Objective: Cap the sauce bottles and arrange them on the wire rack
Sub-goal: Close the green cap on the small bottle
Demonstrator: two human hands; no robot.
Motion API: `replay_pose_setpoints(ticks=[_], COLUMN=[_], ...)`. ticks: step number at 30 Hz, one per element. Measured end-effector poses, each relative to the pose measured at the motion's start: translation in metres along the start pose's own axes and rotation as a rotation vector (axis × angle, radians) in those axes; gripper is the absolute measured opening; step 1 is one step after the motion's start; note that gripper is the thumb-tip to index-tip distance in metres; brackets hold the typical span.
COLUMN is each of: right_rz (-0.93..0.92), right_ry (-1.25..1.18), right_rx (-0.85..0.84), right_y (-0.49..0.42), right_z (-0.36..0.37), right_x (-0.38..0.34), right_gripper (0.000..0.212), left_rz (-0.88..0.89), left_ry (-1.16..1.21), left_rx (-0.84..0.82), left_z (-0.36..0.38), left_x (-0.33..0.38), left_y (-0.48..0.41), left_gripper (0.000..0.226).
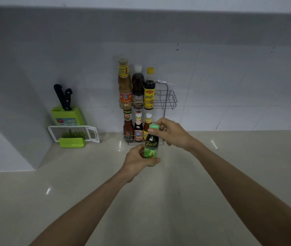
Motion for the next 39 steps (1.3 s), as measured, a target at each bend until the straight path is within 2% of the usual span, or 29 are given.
replay_pose_setpoints(ticks=[2,6,8,12,15,19,25,32,39], right_rz=[0.025,0.077,0.088,0.141,0.103,0.011,-0.022,0.145,0.2], right_ry=[-0.071,-0.156,-0.176,-0.173,-0.127,-0.104,-0.104,0.011,0.04], right_rx=[0.056,0.102,0.108,0.17,0.326,0.455,0.367,0.294,0.185], right_y=[0.002,-0.008,-0.019,-0.05,-0.077,-0.105,-0.129,-0.165,-0.174], right_z=[0.006,0.01,0.006,-0.012,-0.029,-0.033,-0.015,-0.012,-0.01], right_x=[0.014,0.043,0.053,0.079,0.102,0.124,0.155,0.171,0.177], right_gripper=[0.042,0.053,0.052,0.044,0.04,0.035,0.036,0.038,0.037], left_rz=[0.005,0.005,-0.006,-0.049,-0.087,-0.114,-0.164,-0.166,-0.186], left_ry=[-0.061,-0.18,-0.163,-0.159,-0.289,-0.304,-0.283,-0.215,-0.195], left_rx=[0.086,0.141,0.095,-0.149,-0.121,-0.12,-0.105,-0.118,-0.129], left_z=[0.002,0.01,0.012,0.009,-0.002,-0.001,0.011,0.012,0.012], left_x=[-0.003,-0.011,-0.017,-0.031,-0.039,-0.04,-0.058,-0.066,-0.073], left_y=[-0.009,-0.028,-0.041,-0.077,-0.109,-0.146,-0.172,-0.184,-0.191], left_gripper=[0.05,0.063,0.073,0.099,0.098,0.094,0.092,0.102,0.107])
Point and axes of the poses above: each hand's wrist, its own y-axis away from the middle knuckle, its own z-axis out of the palm, x = y × z, the point moved 2 cm from there along -y, towards the middle knuckle, and after that the axes turned 12 degrees about -y, right-handed, at the moved point
